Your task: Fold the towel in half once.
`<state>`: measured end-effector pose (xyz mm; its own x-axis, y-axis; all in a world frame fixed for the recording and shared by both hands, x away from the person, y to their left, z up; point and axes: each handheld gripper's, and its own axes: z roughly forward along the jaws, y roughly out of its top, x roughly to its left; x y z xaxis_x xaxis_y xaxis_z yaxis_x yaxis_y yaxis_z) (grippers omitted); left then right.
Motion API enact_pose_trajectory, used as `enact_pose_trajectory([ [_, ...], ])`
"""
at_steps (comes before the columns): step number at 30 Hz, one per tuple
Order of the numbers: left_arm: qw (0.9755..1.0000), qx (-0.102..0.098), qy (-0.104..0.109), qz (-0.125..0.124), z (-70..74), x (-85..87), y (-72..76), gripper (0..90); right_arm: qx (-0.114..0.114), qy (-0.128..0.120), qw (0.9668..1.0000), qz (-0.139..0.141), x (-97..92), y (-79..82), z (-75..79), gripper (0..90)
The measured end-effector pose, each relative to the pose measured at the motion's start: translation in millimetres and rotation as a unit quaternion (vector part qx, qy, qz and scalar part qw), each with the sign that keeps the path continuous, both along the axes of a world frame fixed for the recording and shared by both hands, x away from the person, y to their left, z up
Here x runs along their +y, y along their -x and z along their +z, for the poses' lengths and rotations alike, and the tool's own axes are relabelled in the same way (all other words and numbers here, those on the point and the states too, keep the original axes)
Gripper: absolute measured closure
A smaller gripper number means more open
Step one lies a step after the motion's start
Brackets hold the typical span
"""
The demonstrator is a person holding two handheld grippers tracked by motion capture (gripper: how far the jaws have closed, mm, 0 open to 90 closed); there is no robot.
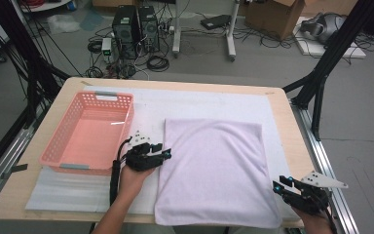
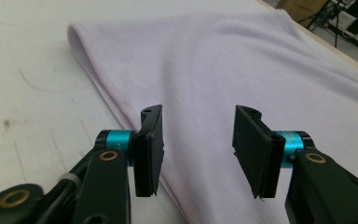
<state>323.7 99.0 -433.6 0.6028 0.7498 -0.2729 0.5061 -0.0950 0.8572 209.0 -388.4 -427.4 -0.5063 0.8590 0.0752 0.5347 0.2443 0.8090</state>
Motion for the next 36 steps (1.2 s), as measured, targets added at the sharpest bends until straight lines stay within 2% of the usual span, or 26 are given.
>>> enact_pose_trajectory([
  [1, 1.0000, 0.003, -0.006, 0.001, -0.4, -1.6, -6.3, 55.2, 0.000, 0.001, 1.0000, 0.001, 0.1, -4.8, -0.7, 60.3],
  [2, 1.0000, 0.003, -0.006, 0.001, -0.4, -1.6, -6.3, 55.2, 0.002, 0.000, 1.0000, 0.001, 0.8, -9.5, -1.4, 60.2],
  [4, 0.9999, 0.003, -0.007, 0.010, -2.1, -4.7, -22.4, 57.1, 0.004, 0.002, 1.0000, 0.004, 2.2, -18.7, -2.5, 60.2],
  [7, 0.9996, 0.021, -0.012, 0.015, -5.1, -6.5, -39.7, 58.3, 0.007, 0.002, 0.9999, 0.011, 5.6, -31.3, -3.5, 60.2],
  [11, 0.9986, 0.024, -0.037, 0.029, -7.0, -9.6, -59.2, 56.7, 0.008, 0.005, 0.9998, 0.019, 10.7, -44.7, -4.4, 60.2],
  [13, 0.9983, 0.015, -0.032, 0.045, -11.0, -9.6, -65.4, 55.1, 0.010, 0.004, 0.9997, 0.020, 12.6, -49.5, -5.1, 60.2],
  [14, 0.9978, 0.021, -0.039, 0.050, -14.2, -8.9, -68.4, 55.1, 0.010, 0.003, 0.9997, 0.022, 13.3, -51.5, -5.8, 60.3],
  [16, 0.9962, 0.051, -0.047, 0.053, -19.6, -10.0, -75.1, 54.4, 0.009, 0.004, 0.9997, 0.023, 14.6, -55.0, -7.4, 60.2],
  [17, 0.9960, 0.054, -0.050, 0.051, -19.2, -11.0, -77.3, 54.9, 0.011, 0.004, 0.9997, 0.023, 15.1, -56.5, -8.2, 60.2],
  [18, 0.9964, 0.043, -0.054, 0.050, -18.6, -13.1, -78.3, 55.2, 0.011, 0.005, 0.9997, 0.023, 15.6, -58.1, -9.1, 60.1],
  [20, 0.9944, 0.041, -0.084, 0.049, -18.5, -21.3, -81.4, 59.2, 0.013, 0.006, 0.9996, 0.023, 16.6, -61.5, -10.5, 60.0],
  [21, 0.9932, 0.035, -0.093, 0.061, -18.1, -24.3, -81.4, 60.9, 0.013, 0.007, 0.9996, 0.022, 17.3, -63.1, -10.9, 60.0],
  [22, 0.9920, 0.036, -0.096, 0.075, -18.2, -25.0, -82.1, 67.3, 0.014, 0.007, 0.9996, 0.021, 17.9, -64.8, -10.8, 60.0],
  [24, 0.9919, 0.045, -0.079, 0.089, -18.9, -20.9, -84.6, 82.5, 0.011, 0.005, 0.9997, 0.021, 19.0, -68.2, -10.2, 59.8],
  [25, 0.9916, 0.046, -0.077, 0.093, -18.6, -19.8, -84.9, 83.6, 0.011, 0.003, 0.9997, 0.021, 19.4, -69.6, -9.6, 59.8],
  [27, 0.9907, 0.030, -0.085, 0.102, -17.0, -19.7, -83.8, 85.9, 0.006, 0.004, 0.9998, 0.018, 19.6, -73.8, -8.9, 59.8],
  [28, 0.9908, 0.032, -0.077, 0.106, -16.7, -17.8, -84.2, 85.8, 0.005, 0.006, 0.9999, 0.014, 19.5, -76.0, -8.4, 59.8],
  [29, 0.9909, 0.039, -0.065, 0.111, -17.3, -15.4, -85.1, 84.6, 0.005, 0.007, 0.9999, 0.008, 19.0, -78.7, -8.0, 59.7],
  [30, 0.9894, 0.046, -0.064, 0.121, -17.9, -12.4, -86.0, 76.8, 0.003, 0.009, 1.0000, 0.002, 18.1, -82.1, -7.5, 59.7],
  [31, 0.9892, 0.054, -0.055, 0.124, -18.7, -9.6, -86.5, 67.0, 0.001, 0.011, 0.9999, -0.006, 16.8, -85.9, -6.9, 59.7],
  [34, 0.9917, 0.054, -0.042, 0.109, -19.0, -4.8, -87.0, 62.6, -0.006, 0.012, 0.9995, -0.029, 11.1, -103.2, -5.2, 60.0],
  [36, 0.9930, 0.053, -0.037, 0.099, -19.5, -5.1, -87.7, 62.5, 0.004, 0.013, 0.9990, -0.043, 8.8, -119.9, -5.5, 60.0],
])
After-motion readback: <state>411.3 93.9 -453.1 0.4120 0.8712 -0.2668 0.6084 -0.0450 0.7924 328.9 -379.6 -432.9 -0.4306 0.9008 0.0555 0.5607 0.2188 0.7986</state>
